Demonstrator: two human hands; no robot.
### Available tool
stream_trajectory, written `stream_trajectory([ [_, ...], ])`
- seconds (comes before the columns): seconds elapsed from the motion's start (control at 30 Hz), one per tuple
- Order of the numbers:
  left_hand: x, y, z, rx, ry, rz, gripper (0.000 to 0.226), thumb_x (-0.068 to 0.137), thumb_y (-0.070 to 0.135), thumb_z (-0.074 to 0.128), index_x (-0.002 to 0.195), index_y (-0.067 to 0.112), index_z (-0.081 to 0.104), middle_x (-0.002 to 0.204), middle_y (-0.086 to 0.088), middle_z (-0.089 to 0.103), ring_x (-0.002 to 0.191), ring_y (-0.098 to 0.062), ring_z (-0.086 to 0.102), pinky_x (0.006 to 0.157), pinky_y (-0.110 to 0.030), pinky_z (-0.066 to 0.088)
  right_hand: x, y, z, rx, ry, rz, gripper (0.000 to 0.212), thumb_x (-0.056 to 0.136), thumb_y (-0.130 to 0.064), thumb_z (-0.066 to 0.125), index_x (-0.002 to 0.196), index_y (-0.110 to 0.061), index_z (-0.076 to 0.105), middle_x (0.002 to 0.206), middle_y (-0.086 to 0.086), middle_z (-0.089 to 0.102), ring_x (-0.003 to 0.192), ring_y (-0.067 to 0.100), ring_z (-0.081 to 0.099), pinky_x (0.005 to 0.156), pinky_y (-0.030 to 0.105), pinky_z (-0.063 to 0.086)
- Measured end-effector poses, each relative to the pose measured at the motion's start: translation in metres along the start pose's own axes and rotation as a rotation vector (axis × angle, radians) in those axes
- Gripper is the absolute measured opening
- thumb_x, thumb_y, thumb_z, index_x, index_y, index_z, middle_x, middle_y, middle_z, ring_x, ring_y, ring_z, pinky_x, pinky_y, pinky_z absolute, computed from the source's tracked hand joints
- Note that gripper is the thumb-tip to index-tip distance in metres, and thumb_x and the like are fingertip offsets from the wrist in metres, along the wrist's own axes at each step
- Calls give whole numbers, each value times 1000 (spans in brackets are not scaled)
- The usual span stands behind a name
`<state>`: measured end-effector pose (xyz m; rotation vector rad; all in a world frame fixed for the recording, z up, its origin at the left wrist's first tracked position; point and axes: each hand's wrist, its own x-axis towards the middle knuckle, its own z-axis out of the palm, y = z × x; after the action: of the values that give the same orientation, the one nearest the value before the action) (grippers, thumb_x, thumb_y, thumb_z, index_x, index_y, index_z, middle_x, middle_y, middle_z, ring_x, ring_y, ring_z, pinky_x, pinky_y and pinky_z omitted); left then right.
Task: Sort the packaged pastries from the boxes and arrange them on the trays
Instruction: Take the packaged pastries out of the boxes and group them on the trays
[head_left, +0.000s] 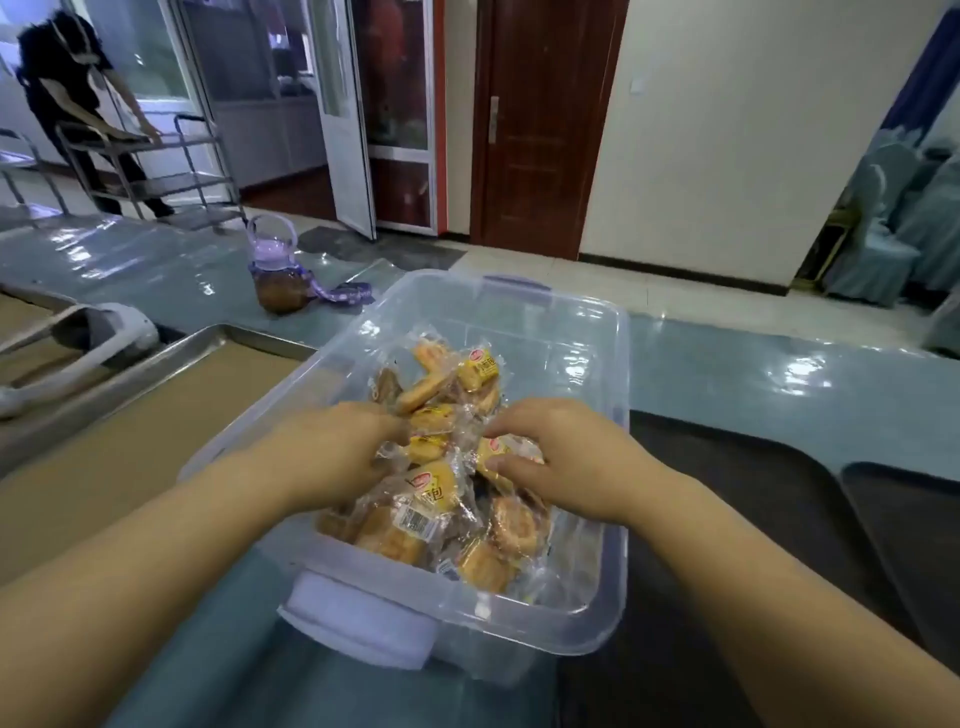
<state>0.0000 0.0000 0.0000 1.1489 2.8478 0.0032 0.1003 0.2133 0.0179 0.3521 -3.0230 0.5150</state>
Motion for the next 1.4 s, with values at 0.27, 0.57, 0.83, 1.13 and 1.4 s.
stream_trajectory([
  [0.27, 23, -2, 13, -22, -262, 31, 32, 85, 44, 59, 114, 31, 59, 107, 10, 53, 97, -10, 52, 86, -33, 49, 54, 4, 21, -192, -332, 126, 42, 89, -38, 59, 125, -18, 54, 114, 2, 63, 95, 20, 60, 78, 36, 53],
  [0.57, 30, -6, 21, -137, -394, -43, 18, 85, 19, 61, 99, 30, 65, 88, 12, 61, 82, -8, 59, 79, -33, 53, 87, 4, 52, -94, -451, 218, 11, 90, -11, 54, 95, -2, 59, 76, 5, 48, 65, 18, 46, 50, 25, 38],
  [0.83, 33, -2, 17, -405, -125, -74, 16, 77, 22, 75, 79, 33, 63, 79, 12, 67, 75, 0, 62, 72, -24, 54, 77, 12, 41, 234, -150, 233, 33, 86, -5, 58, 112, -24, 49, 87, 0, 59, 71, 14, 55, 54, 26, 43],
  [1.13, 46, 8, 10, -457, 110, -30, 24, 70, 33, 80, 66, 36, 56, 107, 16, 49, 97, -3, 49, 84, -25, 43, 67, 25, 31, 324, -57, 145, 19, 93, -15, 53, 107, -24, 62, 81, -10, 62, 80, 15, 62, 80, 42, 53],
  [1.4, 57, 18, 11, -506, 118, -40, 17, 80, 24, 72, 79, 24, 55, 78, 9, 61, 76, -10, 60, 71, -29, 50, 60, 24, 28, 458, -165, 171, 12, 88, -28, 62, 97, -22, 67, 78, 2, 64, 73, 17, 60, 77, 43, 53],
])
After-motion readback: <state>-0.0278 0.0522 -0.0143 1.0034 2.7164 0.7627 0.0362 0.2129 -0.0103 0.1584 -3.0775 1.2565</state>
